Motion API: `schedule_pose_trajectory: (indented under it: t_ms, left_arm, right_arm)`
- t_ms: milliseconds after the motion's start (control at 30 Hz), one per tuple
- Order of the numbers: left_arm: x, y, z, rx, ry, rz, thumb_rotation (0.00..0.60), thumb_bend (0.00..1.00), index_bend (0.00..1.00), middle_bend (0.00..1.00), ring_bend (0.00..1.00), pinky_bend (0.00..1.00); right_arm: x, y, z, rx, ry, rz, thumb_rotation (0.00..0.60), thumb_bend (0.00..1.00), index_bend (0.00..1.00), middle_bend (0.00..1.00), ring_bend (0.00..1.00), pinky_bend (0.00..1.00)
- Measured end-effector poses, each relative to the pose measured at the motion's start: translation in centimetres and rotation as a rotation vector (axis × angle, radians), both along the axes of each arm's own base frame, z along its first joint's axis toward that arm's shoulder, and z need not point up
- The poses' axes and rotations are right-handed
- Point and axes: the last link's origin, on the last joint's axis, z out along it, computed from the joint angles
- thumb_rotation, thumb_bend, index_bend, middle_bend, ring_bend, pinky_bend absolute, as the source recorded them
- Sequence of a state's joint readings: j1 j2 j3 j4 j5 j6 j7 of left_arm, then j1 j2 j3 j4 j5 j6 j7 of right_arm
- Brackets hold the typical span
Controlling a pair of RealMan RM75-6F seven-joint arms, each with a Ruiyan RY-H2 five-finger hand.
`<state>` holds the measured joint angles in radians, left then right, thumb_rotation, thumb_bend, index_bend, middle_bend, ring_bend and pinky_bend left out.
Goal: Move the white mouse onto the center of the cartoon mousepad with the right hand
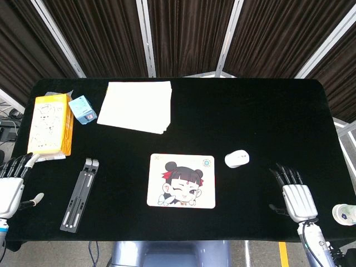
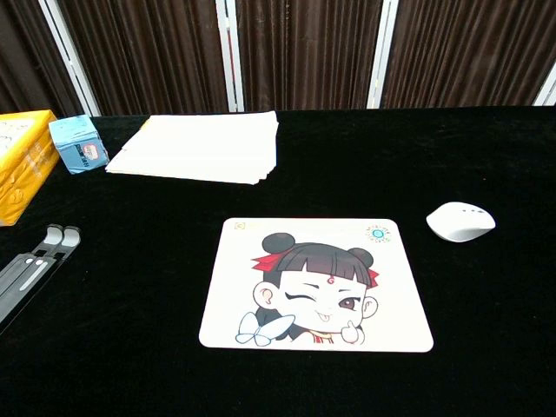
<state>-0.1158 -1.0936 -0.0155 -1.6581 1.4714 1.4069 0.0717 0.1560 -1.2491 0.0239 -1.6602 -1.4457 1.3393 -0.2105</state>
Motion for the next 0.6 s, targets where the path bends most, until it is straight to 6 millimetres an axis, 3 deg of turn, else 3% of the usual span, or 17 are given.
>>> schedule_pose_trajectory:
  t_ms: [600]
  left_arm:
    - [0.19, 0.06, 0.04, 0.011, 0.038, -0.05, 0.6, 0.22, 0.0, 0.0, 0.0, 0.0]
  right_arm:
    - [0.13, -0.1, 0.09, -0.01, -0.004, 0.007, 0.6, 0.1, 0.1, 0.0, 0.0, 0.0]
